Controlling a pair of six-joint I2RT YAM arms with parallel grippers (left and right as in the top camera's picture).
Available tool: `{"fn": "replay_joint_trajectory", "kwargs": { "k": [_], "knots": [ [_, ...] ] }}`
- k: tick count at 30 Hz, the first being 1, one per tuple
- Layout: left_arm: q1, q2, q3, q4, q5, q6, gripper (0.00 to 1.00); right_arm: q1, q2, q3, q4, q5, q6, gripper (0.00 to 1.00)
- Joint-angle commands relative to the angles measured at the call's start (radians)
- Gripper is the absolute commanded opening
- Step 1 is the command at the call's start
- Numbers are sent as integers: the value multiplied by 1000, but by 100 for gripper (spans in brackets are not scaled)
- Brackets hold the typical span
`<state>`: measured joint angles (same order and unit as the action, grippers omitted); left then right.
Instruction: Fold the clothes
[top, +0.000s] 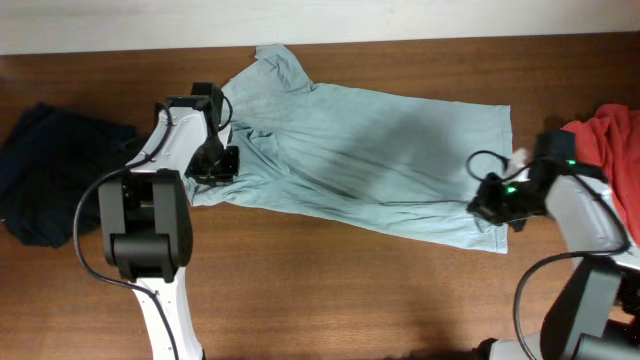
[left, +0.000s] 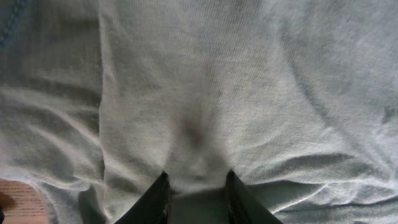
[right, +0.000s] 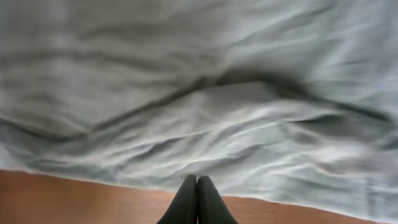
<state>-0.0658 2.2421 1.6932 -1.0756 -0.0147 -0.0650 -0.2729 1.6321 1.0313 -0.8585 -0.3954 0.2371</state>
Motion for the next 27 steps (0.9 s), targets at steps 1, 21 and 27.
{"fn": "replay_joint_trajectory", "kwargs": {
  "k": [1, 21, 27],
  "knots": [
    [4, 47, -44, 2, 0, -2, 30, 44, 26, -43, 22, 99, 7, 4],
    [5, 47, -44, 11, -1, -2, 30, -75, 115, 6, 253, 294, 143, 4],
    [4, 47, -44, 10, -1, -2, 30, -74, 113, 48, 87, -15, 20, 6]
  ]
}}
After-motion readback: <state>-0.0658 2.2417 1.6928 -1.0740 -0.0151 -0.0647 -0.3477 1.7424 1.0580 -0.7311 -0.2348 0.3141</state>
